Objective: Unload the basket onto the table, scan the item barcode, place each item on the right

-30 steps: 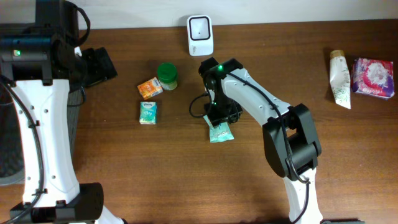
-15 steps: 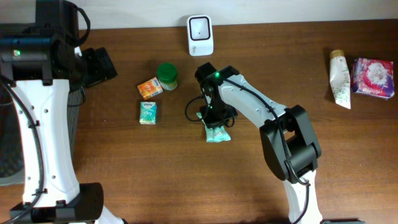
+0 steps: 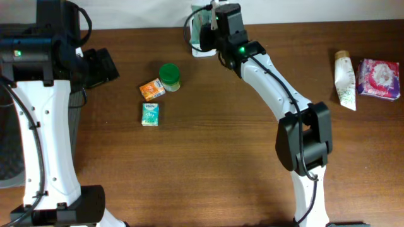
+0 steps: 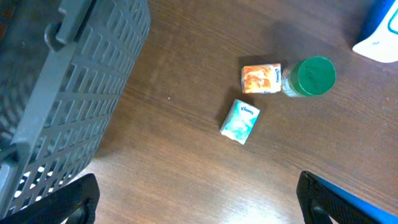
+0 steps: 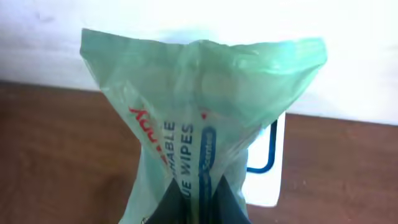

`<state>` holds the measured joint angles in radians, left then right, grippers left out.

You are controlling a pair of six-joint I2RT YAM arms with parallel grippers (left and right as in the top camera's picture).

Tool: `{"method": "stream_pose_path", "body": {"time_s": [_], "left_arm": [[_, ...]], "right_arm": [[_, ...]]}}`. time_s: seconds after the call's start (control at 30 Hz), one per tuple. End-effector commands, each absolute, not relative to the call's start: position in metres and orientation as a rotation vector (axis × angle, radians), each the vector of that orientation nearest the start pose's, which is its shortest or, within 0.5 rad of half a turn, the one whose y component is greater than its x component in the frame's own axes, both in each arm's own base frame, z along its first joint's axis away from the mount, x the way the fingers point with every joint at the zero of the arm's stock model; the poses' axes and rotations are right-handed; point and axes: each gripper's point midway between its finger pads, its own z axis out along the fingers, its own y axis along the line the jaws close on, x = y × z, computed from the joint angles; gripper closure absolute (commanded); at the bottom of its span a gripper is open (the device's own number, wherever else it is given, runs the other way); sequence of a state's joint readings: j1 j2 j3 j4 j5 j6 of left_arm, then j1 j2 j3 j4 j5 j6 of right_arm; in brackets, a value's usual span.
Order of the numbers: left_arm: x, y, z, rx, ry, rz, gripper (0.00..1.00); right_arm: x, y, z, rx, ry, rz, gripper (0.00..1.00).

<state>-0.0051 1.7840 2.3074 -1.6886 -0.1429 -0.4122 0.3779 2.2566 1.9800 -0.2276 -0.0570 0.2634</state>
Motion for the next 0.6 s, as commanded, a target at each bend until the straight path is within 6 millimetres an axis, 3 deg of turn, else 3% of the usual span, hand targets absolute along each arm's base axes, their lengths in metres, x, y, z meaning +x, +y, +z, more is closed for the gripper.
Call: {"method": "stream_pose_path", "body": {"time_s": [0.0,0.07,0.13,0.27,0.43,0.53,0.57], "left_arm": [[0.351,0.024,0.328,-0.597,2.630,0.072,0.01],[0.352,0.024,0.328,-0.597,2.629,0.072,0.01],[0.352,0.024,0.328,-0.597,2.629,0.073,0.01],[0.351,0.024,0.328,-0.597,2.630,0.072,0.01],[0.351,0.024,0.328,-0.597,2.630,0.072,0.01],[0.351,0.024,0.328,-0.597,2.630,0.072,0.01],[0.351,0.024,0.328,-0.597,2.630,0.073,0.01]], "right_arm": [[0.632,0.246,0.187,-0.025,2.006,0.475,0.96],[0.650,0.244,0.189,0.005,1.900,0.462,0.96],[0.656,0.232,0.176,0.056,1.906,0.390,0.96],[0.651,0.230,0.137,0.054,2.011,0.350,0.96],[0.647,0.221,0.124,0.025,2.058,0.260,0.96],[0.647,0.222,0.137,0.024,2.047,0.268,0.96],[0.646,0.218,0.158,0.031,2.028,0.271,0.96]]}}
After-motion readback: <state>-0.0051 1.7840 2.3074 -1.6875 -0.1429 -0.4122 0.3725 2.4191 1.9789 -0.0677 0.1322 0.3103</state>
